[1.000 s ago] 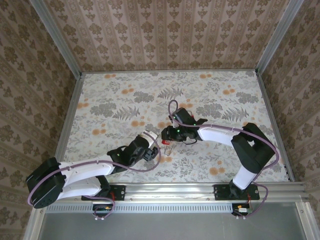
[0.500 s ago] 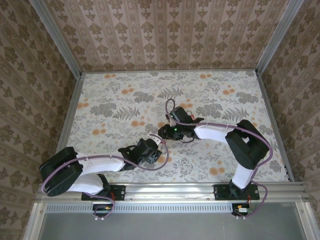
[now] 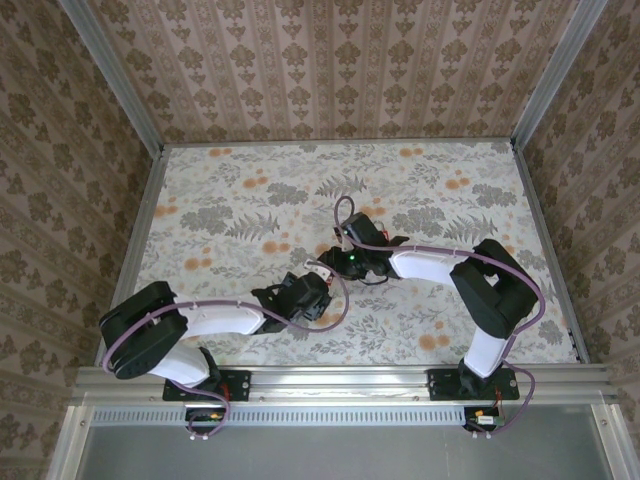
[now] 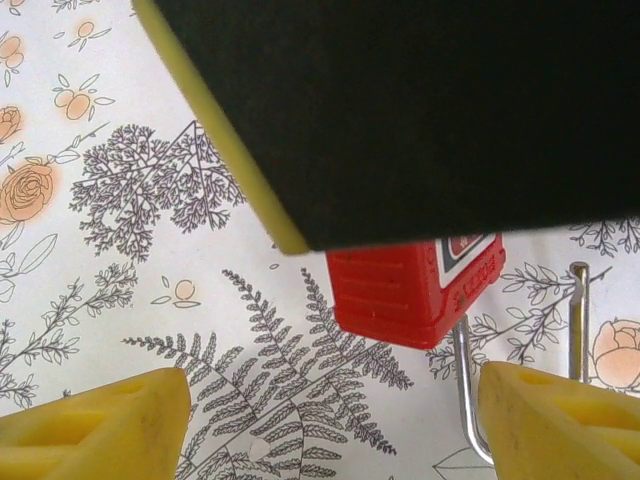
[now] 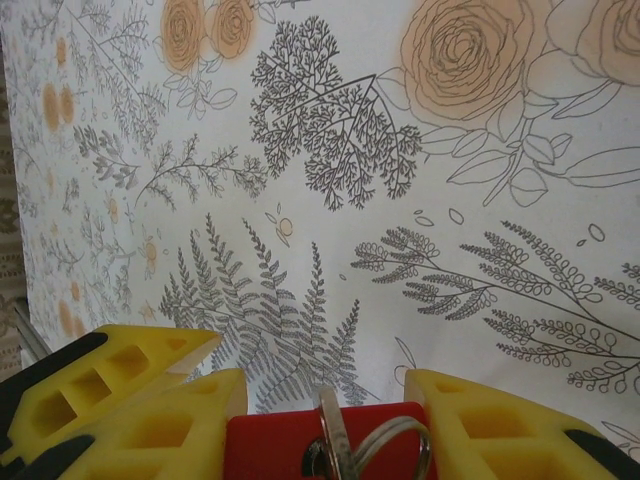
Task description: Unlock with the key
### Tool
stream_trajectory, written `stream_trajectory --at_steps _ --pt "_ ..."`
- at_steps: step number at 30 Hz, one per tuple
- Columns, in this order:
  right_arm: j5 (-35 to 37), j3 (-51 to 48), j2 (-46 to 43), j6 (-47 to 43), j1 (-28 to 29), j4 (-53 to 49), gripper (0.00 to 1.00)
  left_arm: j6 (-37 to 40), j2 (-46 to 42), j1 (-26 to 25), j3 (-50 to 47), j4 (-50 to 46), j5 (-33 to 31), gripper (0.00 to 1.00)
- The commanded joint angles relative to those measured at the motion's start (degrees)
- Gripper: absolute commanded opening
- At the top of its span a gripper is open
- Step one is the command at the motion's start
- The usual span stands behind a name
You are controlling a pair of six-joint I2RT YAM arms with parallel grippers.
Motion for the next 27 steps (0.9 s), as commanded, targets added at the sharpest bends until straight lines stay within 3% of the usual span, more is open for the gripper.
stream_trajectory --at_steps 1,15,27 --pt "-0.39 -0.16 0.92 2.33 0.00 2.95 0.27 -0.79 1.88 -0.50 0.65 -2.19 -0.34 0.77" --pt "-0.13 -0.70 2.56 4.23 -0.05 4.30 0.30 -1.73 5.41 -0.41 1.08 -2.83 1.57 0.78" --pt "2.15 3.42 6.47 2.05 -0.35 -3.13 0.38 -1.04 7.62 -0.41 2.92 -5.71 0.43 0.77"
